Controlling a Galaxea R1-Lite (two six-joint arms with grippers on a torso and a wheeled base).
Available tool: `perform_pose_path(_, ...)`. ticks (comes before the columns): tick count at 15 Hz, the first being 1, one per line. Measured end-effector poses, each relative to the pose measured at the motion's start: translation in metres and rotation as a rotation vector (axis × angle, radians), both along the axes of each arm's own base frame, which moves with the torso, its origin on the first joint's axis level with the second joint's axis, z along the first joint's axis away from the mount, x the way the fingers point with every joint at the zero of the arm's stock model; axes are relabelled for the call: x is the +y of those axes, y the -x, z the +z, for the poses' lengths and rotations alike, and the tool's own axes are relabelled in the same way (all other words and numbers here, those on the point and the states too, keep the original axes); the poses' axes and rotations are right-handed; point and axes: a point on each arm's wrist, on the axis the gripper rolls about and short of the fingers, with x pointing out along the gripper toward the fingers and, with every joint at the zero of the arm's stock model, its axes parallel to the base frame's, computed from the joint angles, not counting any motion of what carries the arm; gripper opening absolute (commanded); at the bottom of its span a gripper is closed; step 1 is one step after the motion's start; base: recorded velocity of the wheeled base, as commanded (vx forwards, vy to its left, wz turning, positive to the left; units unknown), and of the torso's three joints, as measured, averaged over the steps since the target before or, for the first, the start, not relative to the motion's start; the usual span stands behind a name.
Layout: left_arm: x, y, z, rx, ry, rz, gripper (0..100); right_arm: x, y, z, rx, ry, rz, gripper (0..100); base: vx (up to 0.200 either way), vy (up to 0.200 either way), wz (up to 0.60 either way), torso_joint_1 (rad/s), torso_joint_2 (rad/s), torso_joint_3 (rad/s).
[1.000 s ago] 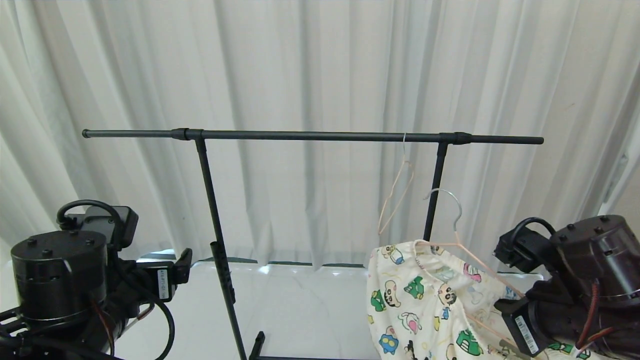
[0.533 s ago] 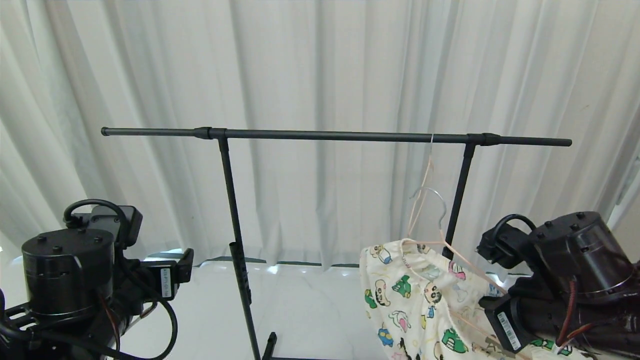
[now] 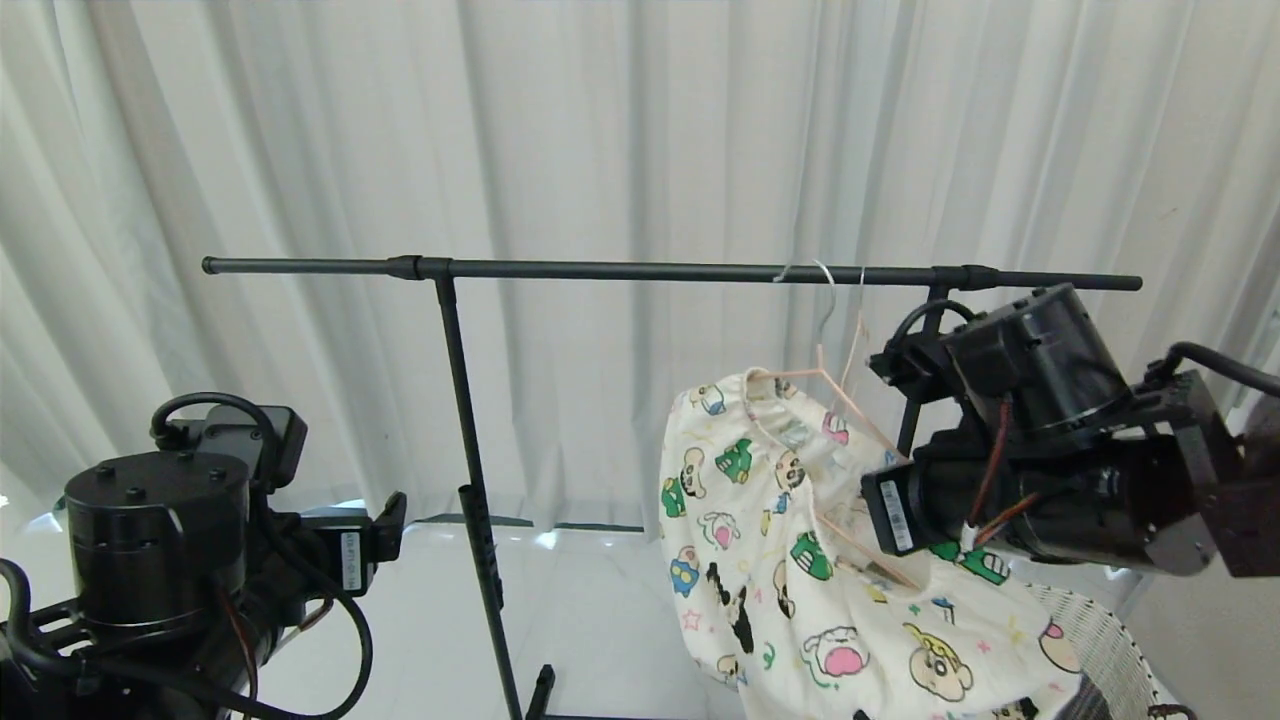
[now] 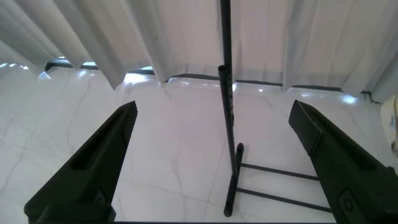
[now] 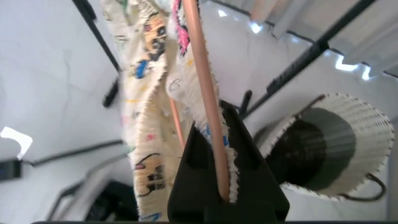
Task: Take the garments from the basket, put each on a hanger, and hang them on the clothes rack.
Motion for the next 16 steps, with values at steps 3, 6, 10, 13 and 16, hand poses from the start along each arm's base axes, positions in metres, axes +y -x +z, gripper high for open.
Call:
perform_pose_path(3, -0.001, 0.000, 0.000, -0.001, 0.000, -0.006, 100, 0.024, -0.014, 0.010, -0.014, -0.043, -0.041, 0, 0.000, 0.000, 0.00, 0.000, 0.00, 0.000)
perform_pose_path(6, -0.002, 0.000, 0.000, -0.001, 0.000, -0.008, 100, 0.033, -0.020, 0.004, -0.025, -0.026, -0.094, 0, 0.000, 0.000, 0.00, 0.000, 0.00, 0.000)
perform_pose_path(10, -0.002, 0.000, 0.000, -0.001, 0.001, -0.007, 100, 0.037, -0.020, 0.002, -0.039, -0.013, -0.121, 0, 0.050, 0.000, 0.00, 0.001, 0.00, 0.002)
perform_pose_path(13, -0.002, 0.001, 0.000, -0.002, 0.002, -0.007, 100, 0.040, -0.017, 0.004, -0.050, -0.012, -0.118, 0, 0.200, 0.000, 0.00, -0.010, 0.00, 0.004)
perform_pose_path(16, -0.002, 0.000, 0.001, -0.003, 0.002, -0.006, 100, 0.039, -0.017, 0.005, -0.055, -0.013, -0.123, 0, 0.200, 0.000, 0.00, 0.007, 0.01, -0.001)
